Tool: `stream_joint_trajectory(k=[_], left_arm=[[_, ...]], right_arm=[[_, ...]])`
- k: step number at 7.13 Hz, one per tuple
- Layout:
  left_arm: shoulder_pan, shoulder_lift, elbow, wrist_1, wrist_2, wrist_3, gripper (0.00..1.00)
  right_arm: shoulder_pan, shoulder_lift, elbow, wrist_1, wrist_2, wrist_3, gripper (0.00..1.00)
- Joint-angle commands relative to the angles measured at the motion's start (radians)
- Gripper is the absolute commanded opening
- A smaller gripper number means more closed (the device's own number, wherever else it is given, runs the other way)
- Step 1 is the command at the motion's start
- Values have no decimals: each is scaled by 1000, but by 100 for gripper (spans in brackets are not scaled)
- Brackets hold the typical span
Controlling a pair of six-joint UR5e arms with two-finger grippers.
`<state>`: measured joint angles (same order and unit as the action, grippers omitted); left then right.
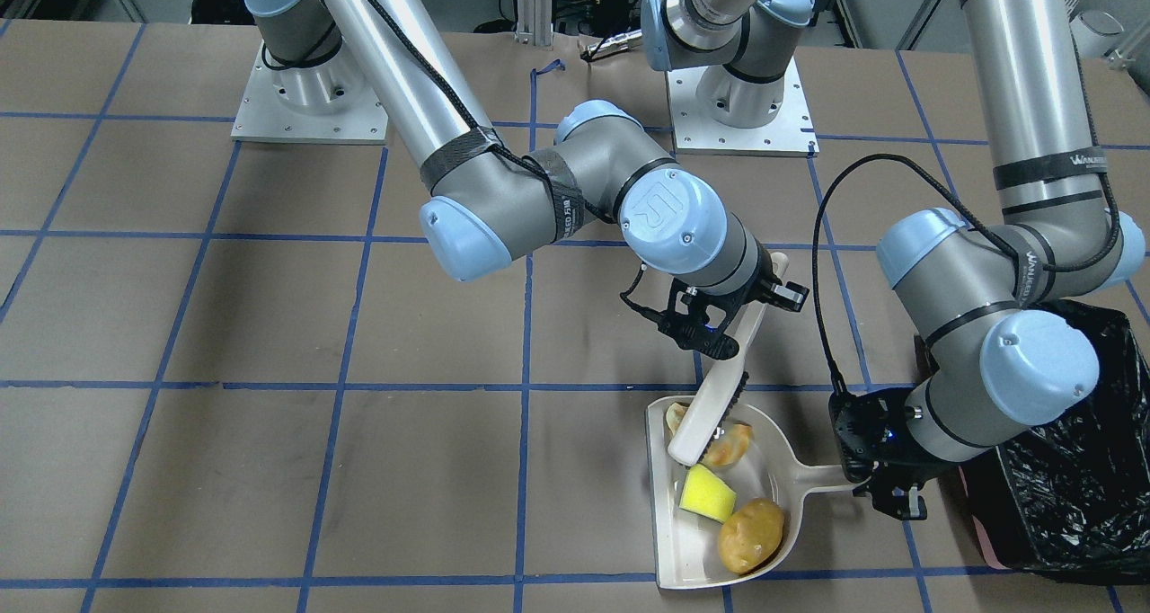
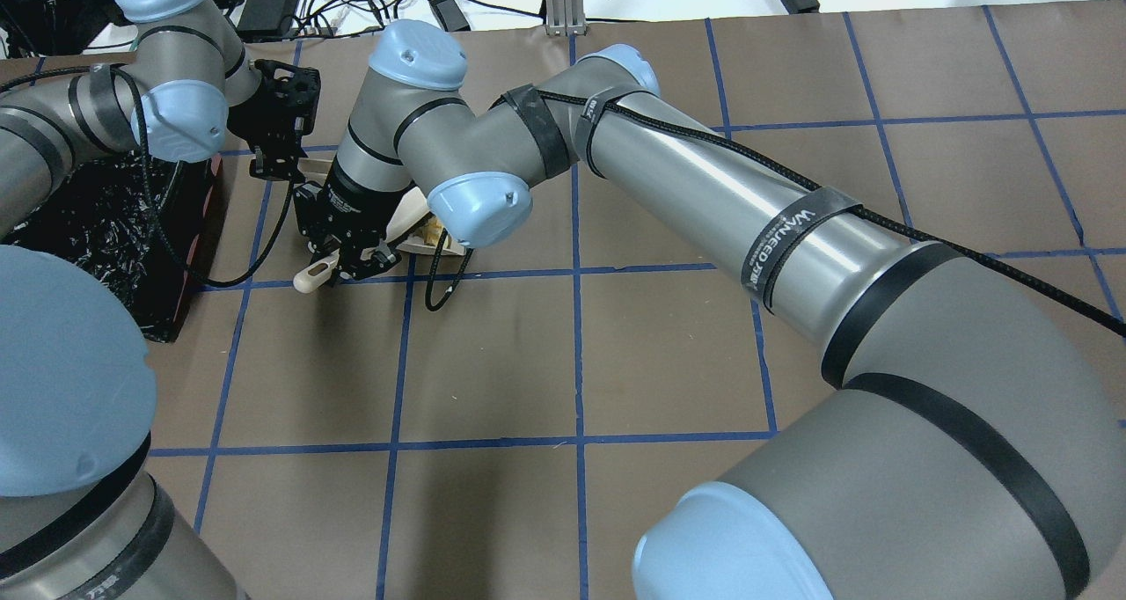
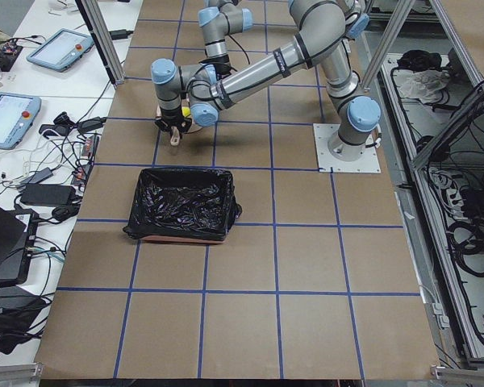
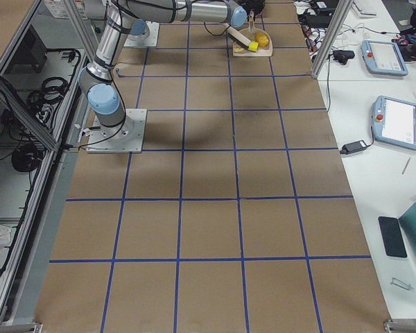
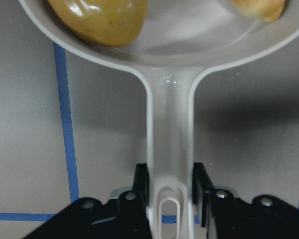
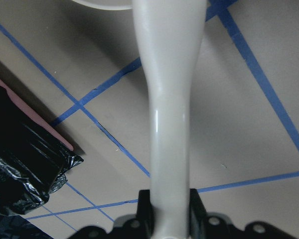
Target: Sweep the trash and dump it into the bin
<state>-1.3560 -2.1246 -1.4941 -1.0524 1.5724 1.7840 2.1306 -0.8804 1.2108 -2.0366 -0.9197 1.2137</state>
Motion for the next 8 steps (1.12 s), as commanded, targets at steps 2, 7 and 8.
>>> stream_joint_trajectory(k=[2,7,8], left_arm=[[1,2,0,0,0,2,5],[23,21,2,-8,-2,6,4],[41,32,2,-12,-29,6,2]], right_arm=[[-11,-78,-7,102,24,70,0],[-102,-195,12,333,-179,-80,0],[-165,-215,21,416,-239,-226,0]])
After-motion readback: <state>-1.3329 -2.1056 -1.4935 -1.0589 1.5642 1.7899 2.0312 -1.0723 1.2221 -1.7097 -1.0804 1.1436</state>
